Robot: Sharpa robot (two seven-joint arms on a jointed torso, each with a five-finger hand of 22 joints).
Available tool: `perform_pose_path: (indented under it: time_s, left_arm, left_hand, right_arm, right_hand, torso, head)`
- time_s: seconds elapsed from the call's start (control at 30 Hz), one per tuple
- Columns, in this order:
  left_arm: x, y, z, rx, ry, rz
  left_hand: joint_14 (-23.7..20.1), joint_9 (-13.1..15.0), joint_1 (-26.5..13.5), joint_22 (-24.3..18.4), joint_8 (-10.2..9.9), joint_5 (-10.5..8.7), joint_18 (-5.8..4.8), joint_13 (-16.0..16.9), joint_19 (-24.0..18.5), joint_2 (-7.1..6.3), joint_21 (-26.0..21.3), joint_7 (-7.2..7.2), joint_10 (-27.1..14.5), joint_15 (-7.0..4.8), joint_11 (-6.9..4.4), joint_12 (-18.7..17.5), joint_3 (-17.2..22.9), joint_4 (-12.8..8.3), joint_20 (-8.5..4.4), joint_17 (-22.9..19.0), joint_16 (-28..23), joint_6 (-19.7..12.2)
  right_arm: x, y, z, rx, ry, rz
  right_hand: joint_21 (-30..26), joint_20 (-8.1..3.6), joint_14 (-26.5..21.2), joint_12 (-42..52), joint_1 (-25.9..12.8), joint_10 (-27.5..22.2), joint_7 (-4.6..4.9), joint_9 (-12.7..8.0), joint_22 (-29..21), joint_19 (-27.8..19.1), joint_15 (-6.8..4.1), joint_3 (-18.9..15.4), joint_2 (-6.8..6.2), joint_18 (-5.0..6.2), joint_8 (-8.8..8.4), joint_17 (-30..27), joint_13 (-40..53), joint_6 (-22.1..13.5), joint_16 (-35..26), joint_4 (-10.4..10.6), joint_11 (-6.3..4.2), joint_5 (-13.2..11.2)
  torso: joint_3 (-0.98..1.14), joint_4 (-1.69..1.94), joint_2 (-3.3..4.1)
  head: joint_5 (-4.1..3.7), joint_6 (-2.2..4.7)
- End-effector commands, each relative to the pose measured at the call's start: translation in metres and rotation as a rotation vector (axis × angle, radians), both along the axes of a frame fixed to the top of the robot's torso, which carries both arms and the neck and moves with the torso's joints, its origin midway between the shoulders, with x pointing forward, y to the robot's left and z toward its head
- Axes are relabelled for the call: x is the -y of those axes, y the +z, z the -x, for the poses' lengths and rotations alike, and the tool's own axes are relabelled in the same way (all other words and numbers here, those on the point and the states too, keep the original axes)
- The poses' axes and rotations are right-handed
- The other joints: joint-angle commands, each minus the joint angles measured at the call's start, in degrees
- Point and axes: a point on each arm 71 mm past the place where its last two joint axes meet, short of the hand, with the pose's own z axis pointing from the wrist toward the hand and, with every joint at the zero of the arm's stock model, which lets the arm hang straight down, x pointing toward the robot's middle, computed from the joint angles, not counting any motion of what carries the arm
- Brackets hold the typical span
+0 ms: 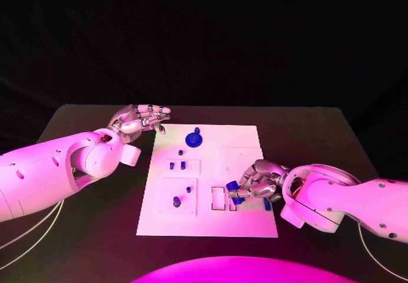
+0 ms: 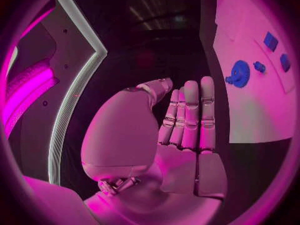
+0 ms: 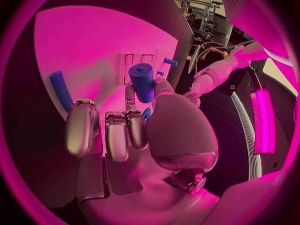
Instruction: Assemble the parts on the task board
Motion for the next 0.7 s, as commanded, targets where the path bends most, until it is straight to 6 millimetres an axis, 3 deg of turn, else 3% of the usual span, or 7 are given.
perform_pose_path:
  time_s: [0.03, 0.37, 0.7]
  left_arm:
    - [0.003, 0.000, 0.001, -0.001, -0.021, 0.016]
    - [0.006, 0.000, 0.002, -0.003, -0.027, 0.019]
    - [0.005, 0.000, 0.002, -0.004, -0.027, 0.019]
  left_hand:
    - [-0.5, -0.1, -0.6, -0.1, 0.1, -0.28, 0.80, -0.1, -0.5, 0.14, -0.2, 0.18, -0.3, 0.08, 0.22, -0.1, -0.1, 0.4, 0.14, -0.1, -0.2, -0.1]
    - [-0.5, -0.1, -0.6, -0.1, 0.2, -0.27, 0.80, -0.1, -0.4, 0.19, -0.2, 0.18, -0.3, 0.09, 0.22, -0.1, -0.1, 0.4, 0.15, -0.1, -0.2, -0.1]
    - [-0.5, -0.1, -0.6, -0.1, 0.2, -0.27, 0.80, -0.1, -0.4, 0.19, -0.2, 0.18, -0.3, 0.09, 0.22, -0.1, -0.1, 0.4, 0.15, -0.1, -0.2, -0.1]
  right_arm:
    - [-0.007, -0.001, 0.001, -0.029, 0.014, -0.024]
    - [-0.022, -0.015, 0.002, -0.069, 0.078, 0.020]
    - [-0.028, -0.018, -0.001, -0.048, 0.089, 0.047]
  right_hand:
    - [0.3, -0.17, 5.2, 0.2, -0.2, 1.1, -0.30, -0.1, 7.5, 0.3, -0.42, 0.3, 0.74, -0.87, 0.13, 10.0, 6.0, 0.8, 0.4, 0.0, -0.33, 0.1]
    - [-0.3, -0.39, 5.1, 0.0, -2.9, 1.2, -0.64, 0.1, 7.4, 0.2, -0.67, -0.2, 1.35, -0.78, 0.76, 9.8, 6.0, 1.6, 0.3, 0.1, -0.61, 0.0]
    - [-0.2, -0.46, 5.2, 0.1, -3.8, 1.3, -0.73, 0.1, 7.5, 0.2, -0.74, -0.7, 1.16, -0.81, 0.95, 10.0, 6.3, 1.7, 0.3, 0.1, -0.69, -0.1]
  torso:
    - [-0.04, -0.02, 0.06]
    - [0.02, -0.04, 0.22]
    - [0.05, -0.07, 0.17]
  head:
    - [0.12, 0.01]
    - [0.73, -0.19]
    - [0.75, -0.39]
